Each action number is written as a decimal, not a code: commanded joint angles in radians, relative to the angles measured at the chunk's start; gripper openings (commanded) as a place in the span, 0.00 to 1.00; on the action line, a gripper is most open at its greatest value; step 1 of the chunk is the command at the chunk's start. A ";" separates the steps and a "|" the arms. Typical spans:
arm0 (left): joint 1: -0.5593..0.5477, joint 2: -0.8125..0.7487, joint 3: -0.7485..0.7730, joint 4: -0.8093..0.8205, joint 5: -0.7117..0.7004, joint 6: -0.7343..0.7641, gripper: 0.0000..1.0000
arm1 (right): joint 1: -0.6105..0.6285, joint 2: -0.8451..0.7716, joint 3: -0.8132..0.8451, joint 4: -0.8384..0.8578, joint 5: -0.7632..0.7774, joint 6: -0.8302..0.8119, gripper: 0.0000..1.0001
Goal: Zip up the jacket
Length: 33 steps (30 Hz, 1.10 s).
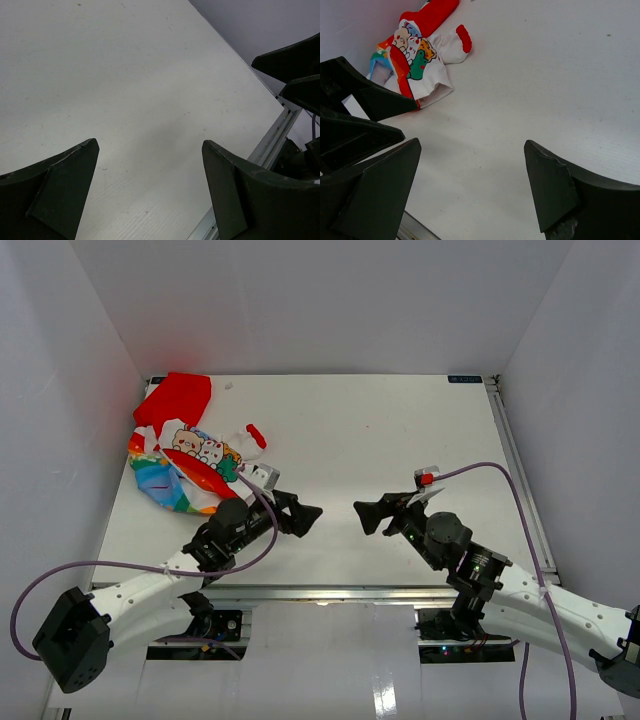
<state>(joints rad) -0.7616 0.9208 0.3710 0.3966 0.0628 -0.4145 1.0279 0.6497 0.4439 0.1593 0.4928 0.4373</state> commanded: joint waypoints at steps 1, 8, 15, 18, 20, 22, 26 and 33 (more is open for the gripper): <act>-0.003 0.003 0.005 0.010 -0.014 0.014 0.95 | 0.001 -0.023 0.007 0.033 0.054 0.024 0.90; -0.002 0.018 0.018 -0.031 -0.132 -0.010 0.94 | 0.001 -0.040 -0.002 0.025 0.062 0.049 0.90; 0.002 0.177 0.169 -0.344 -0.576 -0.181 0.95 | 0.003 -0.065 -0.010 0.028 0.061 0.052 0.90; 0.017 0.257 0.203 -0.428 -0.710 -0.200 0.93 | 0.001 -0.063 -0.010 0.030 0.062 0.050 0.90; 0.052 0.308 0.223 -0.478 -0.741 -0.232 0.93 | 0.001 -0.054 -0.012 0.037 0.060 0.048 0.90; 0.123 0.342 0.251 -0.526 -0.710 -0.279 0.93 | 0.002 -0.045 -0.010 0.039 0.061 0.047 0.90; 0.260 0.368 0.283 -0.586 -0.668 -0.325 0.94 | 0.001 -0.032 -0.006 0.033 0.067 0.047 0.90; 0.381 0.423 0.295 -0.568 -0.624 -0.324 0.91 | 0.002 -0.029 -0.002 0.029 0.028 0.066 0.90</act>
<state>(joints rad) -0.4531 1.3114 0.6277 -0.1694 -0.6031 -0.7194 1.0279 0.6230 0.4408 0.1574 0.5263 0.4884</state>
